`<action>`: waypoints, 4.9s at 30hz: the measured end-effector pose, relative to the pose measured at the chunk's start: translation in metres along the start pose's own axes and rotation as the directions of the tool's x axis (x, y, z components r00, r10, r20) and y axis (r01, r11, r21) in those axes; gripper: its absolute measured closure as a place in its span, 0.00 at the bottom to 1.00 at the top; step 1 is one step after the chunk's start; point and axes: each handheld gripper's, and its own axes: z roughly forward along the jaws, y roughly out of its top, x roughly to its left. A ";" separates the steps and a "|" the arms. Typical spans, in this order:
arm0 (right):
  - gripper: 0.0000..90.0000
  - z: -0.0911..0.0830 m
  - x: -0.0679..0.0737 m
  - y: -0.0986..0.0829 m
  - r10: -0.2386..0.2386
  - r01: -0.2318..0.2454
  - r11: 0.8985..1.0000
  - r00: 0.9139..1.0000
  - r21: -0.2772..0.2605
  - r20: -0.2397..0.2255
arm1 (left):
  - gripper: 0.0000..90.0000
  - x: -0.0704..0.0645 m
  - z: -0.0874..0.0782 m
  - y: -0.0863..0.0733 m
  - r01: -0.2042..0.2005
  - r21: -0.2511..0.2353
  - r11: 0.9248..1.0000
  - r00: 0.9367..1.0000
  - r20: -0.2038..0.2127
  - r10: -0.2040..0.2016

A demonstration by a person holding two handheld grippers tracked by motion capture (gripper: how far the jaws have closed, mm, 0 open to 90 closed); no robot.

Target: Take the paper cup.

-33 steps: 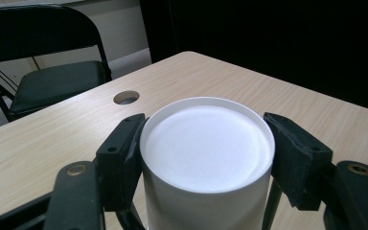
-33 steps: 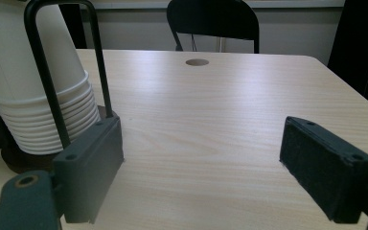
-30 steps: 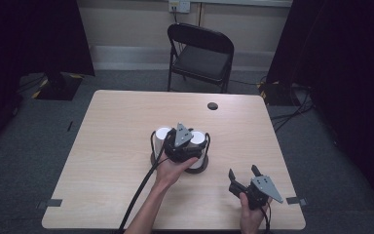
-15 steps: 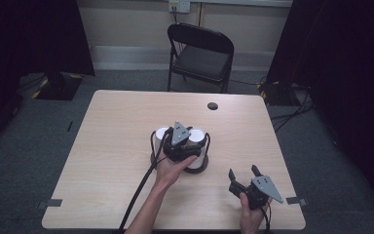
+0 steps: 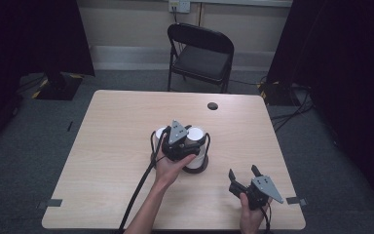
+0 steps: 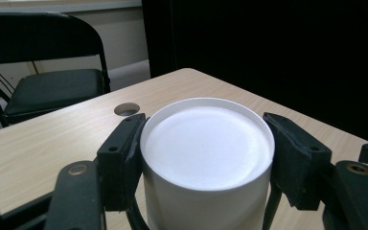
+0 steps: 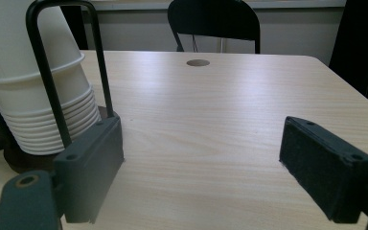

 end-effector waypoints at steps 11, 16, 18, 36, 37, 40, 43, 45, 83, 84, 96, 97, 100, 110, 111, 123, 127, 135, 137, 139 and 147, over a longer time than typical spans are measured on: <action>0.16 0.000 0.000 0.000 -0.001 0.001 1.000 1.000 0.001 -0.001 | 0.38 0.000 -0.007 0.008 -0.012 -0.045 0.999 1.000 0.002 0.012; 0.16 0.000 0.000 0.000 0.000 0.000 1.000 1.000 0.004 -0.002 | 0.38 0.001 -0.010 0.013 -0.020 -0.070 0.997 1.000 -0.022 0.018; 0.16 0.000 0.000 0.000 -0.001 0.001 1.000 1.000 0.004 -0.003 | 0.38 0.002 -0.010 0.017 -0.007 -0.070 0.998 1.000 -0.016 0.006; 0.16 0.001 0.001 0.000 -0.008 0.008 1.000 1.000 0.005 -0.007 | 0.39 0.001 -0.016 0.022 0.014 -0.139 0.990 1.000 -0.007 -0.015; 0.16 0.001 0.001 0.000 -0.009 0.009 1.000 1.000 0.006 -0.007 | 0.39 0.001 -0.016 0.023 0.020 -0.148 0.989 1.000 0.000 -0.020; 0.16 0.001 0.001 0.000 -0.009 0.009 1.000 1.000 0.005 -0.008 | 0.39 0.000 -0.017 0.024 0.017 -0.155 0.988 1.000 -0.001 -0.017; 0.16 0.001 0.001 0.000 -0.009 0.009 1.000 1.000 0.005 -0.009 | 0.39 0.000 -0.018 0.024 0.021 -0.161 0.987 1.000 -0.001 -0.021; 0.16 0.000 0.000 0.000 -0.009 0.009 1.000 1.000 0.001 -0.011 | 0.38 0.000 -0.020 0.025 0.027 -0.175 0.984 1.000 -0.005 -0.028; 0.15 -0.001 0.000 0.000 0.004 -0.004 1.000 0.999 0.008 -0.037 | 0.39 0.001 -0.088 0.022 0.135 -0.219 0.966 0.990 0.072 -0.122; 0.16 0.000 0.000 0.000 -0.002 0.002 1.000 0.999 0.009 -0.037 | 0.39 0.002 -0.092 0.019 0.157 -0.213 0.964 0.987 0.067 -0.146; 0.17 0.001 0.006 0.001 -0.051 0.052 0.998 0.998 0.027 -0.029 | 0.39 0.008 -0.110 0.010 0.227 -0.205 0.952 0.973 0.084 -0.214; 0.18 0.001 0.006 0.000 -0.050 0.051 0.998 0.998 0.026 -0.028 | 0.39 0.008 -0.112 0.009 0.233 -0.209 0.950 0.972 0.084 -0.220; 0.21 0.000 0.008 0.000 -0.054 0.055 0.998 0.998 0.024 -0.038 | 0.39 0.010 -0.117 0.003 0.281 -0.222 0.934 0.959 0.105 -0.264; 0.20 -0.006 0.021 0.001 -0.066 0.063 0.998 0.991 -0.024 -0.113 | 0.39 0.015 -0.125 -0.010 0.350 -0.204 0.914 0.935 0.136 -0.328; 0.20 -0.007 0.025 0.002 -0.080 0.077 0.997 0.989 -0.029 -0.126 | 0.39 0.015 -0.125 -0.011 0.360 -0.201 0.911 0.931 0.137 -0.338; 0.40 -0.015 0.070 0.011 -0.148 0.111 0.986 0.932 -0.128 -0.330 | 0.39 0.023 -0.130 -0.027 0.464 -0.194 0.864 0.878 0.231 -0.419; 0.42 -0.015 0.078 0.012 -0.151 0.086 0.981 0.899 -0.173 -0.410 | 0.39 0.025 -0.130 -0.032 0.500 -0.173 0.848 0.855 0.255 -0.452; 0.43 -0.018 0.087 0.017 -0.211 0.094 0.960 0.863 -0.265 -0.459 | 0.39 0.021 -0.126 -0.039 0.547 -0.131 0.827 0.813 0.317 -0.488; 0.44 -0.018 0.089 0.017 -0.219 0.096 0.957 0.857 -0.273 -0.467 | 0.39 0.019 -0.125 -0.040 0.547 -0.118 0.829 0.809 0.330 -0.487; 0.45 -0.017 0.091 0.018 -0.234 0.104 0.954 0.842 -0.280 -0.486 | 0.39 0.017 -0.125 -0.040 0.548 -0.106 0.830 0.808 0.326 -0.491; 0.53 -0.014 0.100 0.021 -0.277 0.124 0.941 0.816 -0.314 -0.508 | 0.39 0.017 -0.124 -0.045 0.585 -0.076 0.808 0.770 0.365 -0.523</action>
